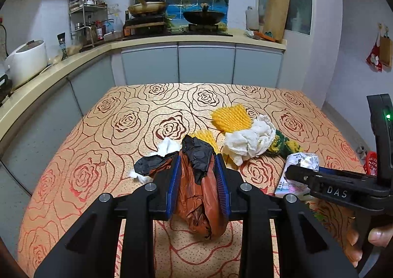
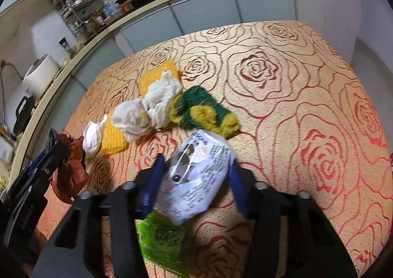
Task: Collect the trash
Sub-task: 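Grasp the black-and-orange cloth bag with the left tool while the right tool grasps the cat-print bag, then carry both items to the red basket and open both tools to drop them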
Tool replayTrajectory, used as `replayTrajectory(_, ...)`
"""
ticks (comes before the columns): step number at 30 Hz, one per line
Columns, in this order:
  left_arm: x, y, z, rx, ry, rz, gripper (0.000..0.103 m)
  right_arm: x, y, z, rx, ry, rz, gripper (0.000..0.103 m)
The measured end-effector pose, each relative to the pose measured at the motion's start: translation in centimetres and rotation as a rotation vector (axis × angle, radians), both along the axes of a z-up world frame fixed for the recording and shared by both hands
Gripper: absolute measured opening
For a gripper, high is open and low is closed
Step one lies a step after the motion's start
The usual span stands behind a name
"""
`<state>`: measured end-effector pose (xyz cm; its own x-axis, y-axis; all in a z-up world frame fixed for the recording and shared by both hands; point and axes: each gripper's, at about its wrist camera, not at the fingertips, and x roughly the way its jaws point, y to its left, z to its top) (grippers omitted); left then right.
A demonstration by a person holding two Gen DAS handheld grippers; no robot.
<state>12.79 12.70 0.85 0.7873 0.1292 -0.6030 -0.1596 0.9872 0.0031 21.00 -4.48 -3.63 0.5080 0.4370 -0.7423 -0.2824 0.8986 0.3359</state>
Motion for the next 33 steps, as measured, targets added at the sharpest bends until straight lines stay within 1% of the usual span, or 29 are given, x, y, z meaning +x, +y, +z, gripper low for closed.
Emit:
replayTrajectory(1,0.0,0.1,0.0,0.000,-0.001,0.001,0.027,-0.1,0.2,0.2,-0.009,-0.012,0.006,0.036)
replayTrajectory(4,-0.2,0.2,0.2,-0.001,-0.005,0.007,0.027,-0.5,0.6,0.7,-0.021,-0.036,0.017,0.029)
replayTrajectory(8,-0.5,0.2,0.4,0.004,-0.013,0.013,0.027,-1.4,0.9,1.6,-0.048,-0.079,0.033,0.023)
replayTrajectory(10,-0.6,0.3,0.6,0.005,-0.019,0.017,0.027,-2.1,1.1,2.4,-0.064,-0.109,0.041,0.019)
replayTrajectory(17,-1.5,0.3,2.1,0.021,-0.061,0.026,0.027,-4.1,0.8,5.5,-0.097,-0.227,0.031,0.017)
replayTrajectory(21,-1.8,0.2,3.2,0.028,-0.090,0.027,0.027,-4.7,0.4,7.2,-0.097,-0.279,0.021,0.016)
replayTrajectory(26,-2.2,-0.6,4.6,0.047,-0.130,0.014,0.027,-5.4,-0.3,9.1,-0.086,-0.331,0.005,0.016)
replayTrajectory(33,-2.3,-2.1,6.4,0.060,-0.175,-0.015,0.027,-6.6,-1.6,10.9,-0.085,-0.387,-0.019,0.016)
